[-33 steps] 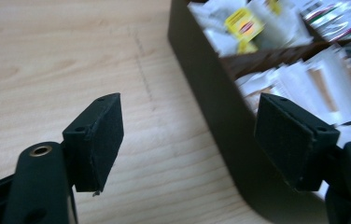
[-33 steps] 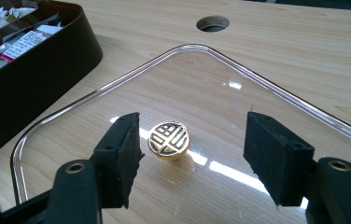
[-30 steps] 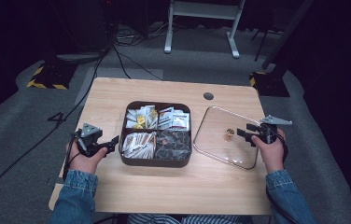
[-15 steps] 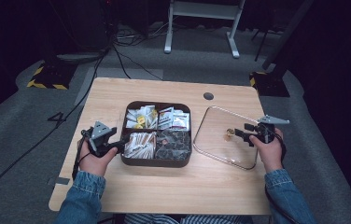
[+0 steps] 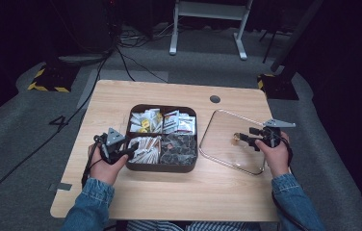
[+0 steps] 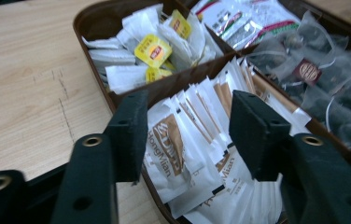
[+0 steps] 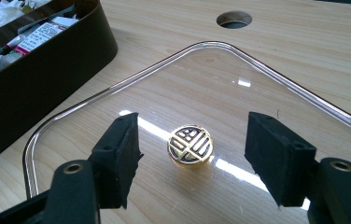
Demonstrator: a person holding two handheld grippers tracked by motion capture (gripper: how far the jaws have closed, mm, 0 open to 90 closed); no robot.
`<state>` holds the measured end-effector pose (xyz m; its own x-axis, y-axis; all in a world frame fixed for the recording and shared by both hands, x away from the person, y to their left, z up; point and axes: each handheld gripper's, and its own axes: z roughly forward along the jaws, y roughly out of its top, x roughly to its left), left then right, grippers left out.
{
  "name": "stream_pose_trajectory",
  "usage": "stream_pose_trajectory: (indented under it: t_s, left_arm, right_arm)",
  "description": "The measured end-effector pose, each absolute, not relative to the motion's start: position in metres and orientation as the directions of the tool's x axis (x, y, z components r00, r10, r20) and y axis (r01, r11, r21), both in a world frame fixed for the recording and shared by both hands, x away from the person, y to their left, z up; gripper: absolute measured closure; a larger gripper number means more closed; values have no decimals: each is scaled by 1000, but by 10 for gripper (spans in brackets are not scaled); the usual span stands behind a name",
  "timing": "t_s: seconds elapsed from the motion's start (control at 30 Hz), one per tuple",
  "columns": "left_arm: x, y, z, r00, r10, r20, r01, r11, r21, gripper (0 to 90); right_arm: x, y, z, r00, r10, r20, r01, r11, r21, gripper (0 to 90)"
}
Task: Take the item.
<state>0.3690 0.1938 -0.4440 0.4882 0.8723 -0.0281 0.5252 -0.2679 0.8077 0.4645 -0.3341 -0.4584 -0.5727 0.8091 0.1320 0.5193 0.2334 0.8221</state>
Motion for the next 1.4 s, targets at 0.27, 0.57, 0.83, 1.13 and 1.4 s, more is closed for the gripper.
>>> stream_pose_trajectory:
  t_s: [0.27, 0.57, 0.83, 1.13, 1.4]
  left_arm:
    - [375, 188, -456, 490, 872, -6, 577, -319, 752, 610]
    - [375, 183, -462, 499, 865, 63, 586, -389, 711, 719]
    - [378, 187, -465, 497, 865, 64, 595, -394, 701, 850]
    - [378, 192, -466, 502, 865, 19, 595, -362, 718, 884]
    - [376, 196, -461, 503, 864, -21, 576, -317, 753, 885]
  right_arm:
    - [466, -332, -461, -579, 803, 140, 524, 236, 818, 363]
    - [467, -335, -460, -575, 804, 150, 523, 221, 823, 364]
    - [467, -335, -461, -577, 803, 150, 524, 223, 822, 364]
    - [467, -337, -460, -573, 805, 150, 523, 219, 824, 364]
    - [467, -336, -461, -575, 804, 151, 524, 220, 823, 364]
